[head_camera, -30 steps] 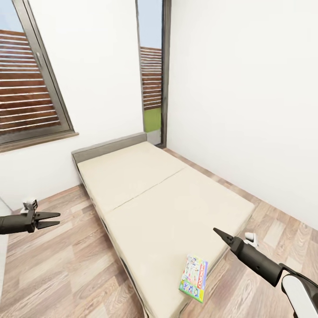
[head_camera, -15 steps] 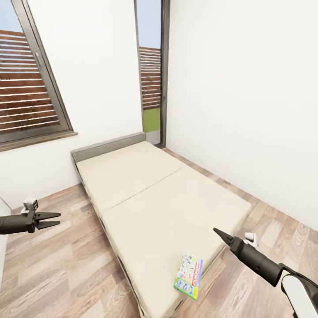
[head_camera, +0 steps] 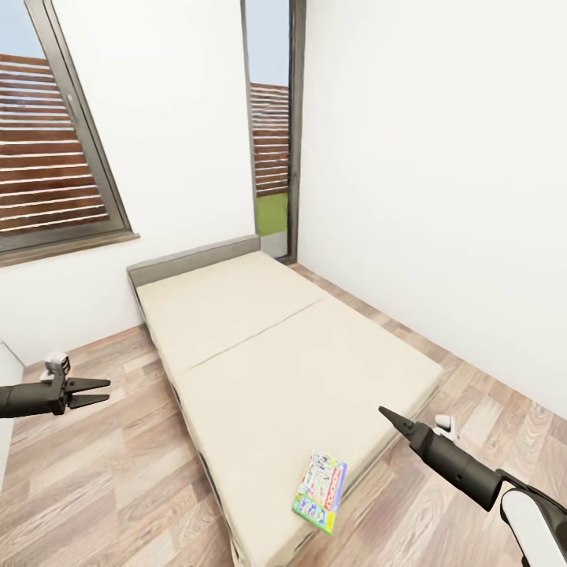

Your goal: Put all the toys in the child's room - the three board games (two on the bed and one on the table), the two jigsaw puzzles on the table, and the tennis ball on the table - inside the toy box on the table in the child's room.

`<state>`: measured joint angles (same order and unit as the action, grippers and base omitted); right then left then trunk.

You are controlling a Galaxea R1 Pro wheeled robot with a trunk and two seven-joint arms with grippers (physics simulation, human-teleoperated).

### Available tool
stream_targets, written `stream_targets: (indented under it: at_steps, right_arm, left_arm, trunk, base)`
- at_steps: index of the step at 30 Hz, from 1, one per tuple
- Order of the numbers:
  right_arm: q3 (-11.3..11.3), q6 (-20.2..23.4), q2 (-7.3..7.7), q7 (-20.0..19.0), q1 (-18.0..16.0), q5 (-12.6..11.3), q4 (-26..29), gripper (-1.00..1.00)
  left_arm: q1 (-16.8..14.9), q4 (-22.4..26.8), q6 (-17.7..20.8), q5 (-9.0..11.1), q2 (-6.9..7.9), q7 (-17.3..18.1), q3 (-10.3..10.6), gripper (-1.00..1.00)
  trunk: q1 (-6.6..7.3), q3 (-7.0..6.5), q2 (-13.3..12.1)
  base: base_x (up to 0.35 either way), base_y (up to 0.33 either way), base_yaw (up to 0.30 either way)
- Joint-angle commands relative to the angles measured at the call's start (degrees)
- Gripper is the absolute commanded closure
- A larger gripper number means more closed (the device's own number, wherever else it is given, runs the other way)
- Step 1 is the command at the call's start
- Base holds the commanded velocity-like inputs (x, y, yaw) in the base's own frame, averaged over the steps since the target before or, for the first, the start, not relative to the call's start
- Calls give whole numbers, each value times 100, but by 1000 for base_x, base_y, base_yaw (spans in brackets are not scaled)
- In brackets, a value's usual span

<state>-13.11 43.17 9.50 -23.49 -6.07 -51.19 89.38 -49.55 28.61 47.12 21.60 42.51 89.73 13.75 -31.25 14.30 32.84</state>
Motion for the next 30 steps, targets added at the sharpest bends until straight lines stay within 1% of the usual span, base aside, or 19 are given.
stream_targets:
  at_steps: [1, 30]
  right_arm:
    - [-9, 34, 0, -15, -5, -5, 0, -100]
    - [-8, 34, 0, -15, -6, -5, 0, -100]
  left_arm:
    - [-11, -1, 61, 20, 4, 27, 40, -100]
    - [-11, -1, 61, 27, -6, 27, 39, -100]
  trunk:
    - [-2, 10, 9]
    - [-2, 10, 9]
  base:
    - [-1, -275, 100]
    - [0, -298, 132]
